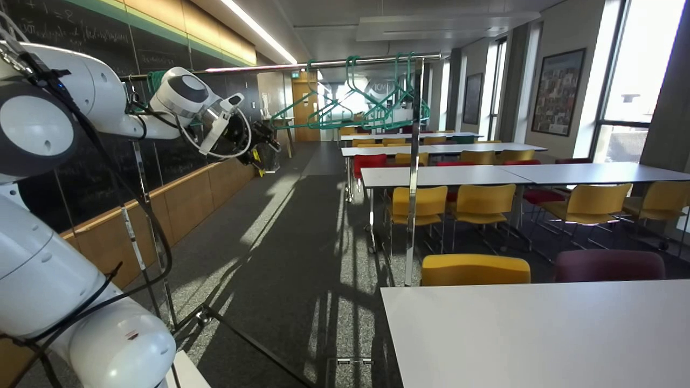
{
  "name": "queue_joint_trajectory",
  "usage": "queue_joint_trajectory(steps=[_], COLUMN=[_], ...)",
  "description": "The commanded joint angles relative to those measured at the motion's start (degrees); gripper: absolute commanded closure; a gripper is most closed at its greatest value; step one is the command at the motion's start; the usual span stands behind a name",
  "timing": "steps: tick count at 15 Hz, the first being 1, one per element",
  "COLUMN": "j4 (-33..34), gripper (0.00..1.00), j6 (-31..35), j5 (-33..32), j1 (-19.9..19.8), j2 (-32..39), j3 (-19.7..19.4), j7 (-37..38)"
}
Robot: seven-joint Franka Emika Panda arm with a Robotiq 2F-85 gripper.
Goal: Put the coat hanger on the table
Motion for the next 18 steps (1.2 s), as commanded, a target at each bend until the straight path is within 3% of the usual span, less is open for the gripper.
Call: queue_joint_trajectory(steps=[1,11,18], j4=[6.30,10.75,10.41], gripper=[0.00,0.00,0.00], j6=[-0.25,4.91,3.71], j5=[-2.82,-5.70,-4.37], j1=[-0.26,-0.77,0.46], j2=[2.38,1.50,1.76], j3=[2.64,4.04,3.60], j7=[10.42,37.36,36.79])
